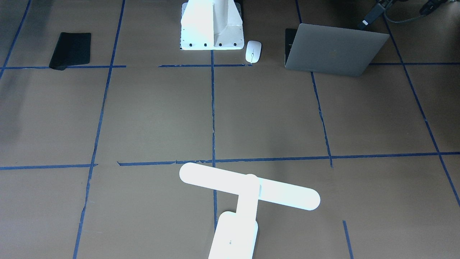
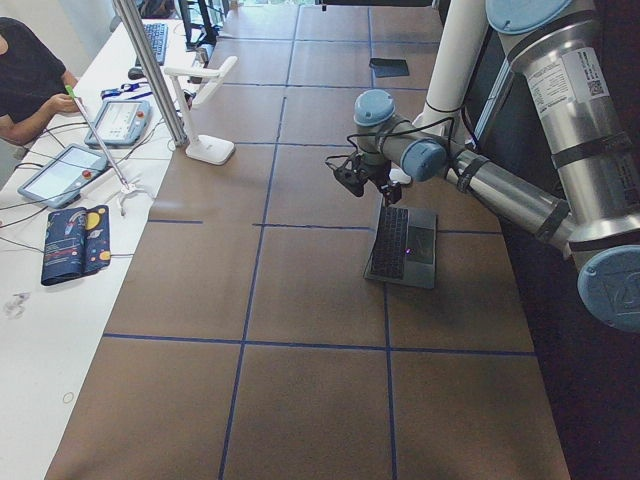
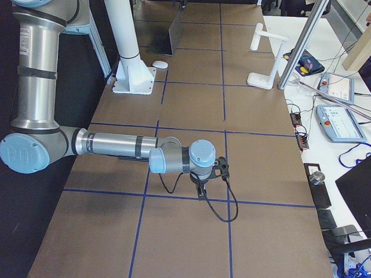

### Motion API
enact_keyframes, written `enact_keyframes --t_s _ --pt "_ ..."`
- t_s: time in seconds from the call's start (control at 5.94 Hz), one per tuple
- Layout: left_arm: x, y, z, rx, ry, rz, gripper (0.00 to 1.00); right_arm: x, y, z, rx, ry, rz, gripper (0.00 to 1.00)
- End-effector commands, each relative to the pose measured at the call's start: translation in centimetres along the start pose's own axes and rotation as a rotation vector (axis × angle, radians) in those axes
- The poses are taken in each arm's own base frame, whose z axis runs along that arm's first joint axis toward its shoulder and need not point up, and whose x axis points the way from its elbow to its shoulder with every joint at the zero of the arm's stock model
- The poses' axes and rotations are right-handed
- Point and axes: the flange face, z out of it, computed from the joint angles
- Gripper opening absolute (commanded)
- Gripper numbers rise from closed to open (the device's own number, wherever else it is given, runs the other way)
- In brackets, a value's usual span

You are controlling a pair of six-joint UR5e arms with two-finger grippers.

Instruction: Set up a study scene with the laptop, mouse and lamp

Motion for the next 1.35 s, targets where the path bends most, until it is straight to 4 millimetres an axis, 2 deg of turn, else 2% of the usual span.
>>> enact_keyframes --t_s 0.0,0.17,0.51,0.67,1.01,1.18 --pt "0.8 2.2 2.5 0.082 0.008 -0.163 0.99 -0.4 -0.3 -0.2 0.005 -0.009 0.007 1.00" --pt "0.8 2.9 3.2 0.074 -0.007 -0.232 0.97 -0.6 -0.3 -0.3 0.010 -0.016 0.000 1.00" --pt "0.9 4.2 4.6 0.084 -0.025 -0.263 0.94 -0.7 -0.4 -0.4 0.038 -0.015 -0.031 1.00" --pt "0.8 4.7 5.5 0.106 -0.031 -0.265 0.88 -0.8 -0.5 -0.5 0.040 -0.015 -0.034 1.00" --pt "1.0 4.9 6.2 0.142 -0.012 -0.374 0.46 -0.8 -0.5 -0.5 0.039 -0.013 -0.033 1.00" --pt "1.3 4.8 6.2 0.151 0.007 -0.475 0.20 -0.8 -0.5 -0.5 0.039 -0.013 -0.031 1.00"
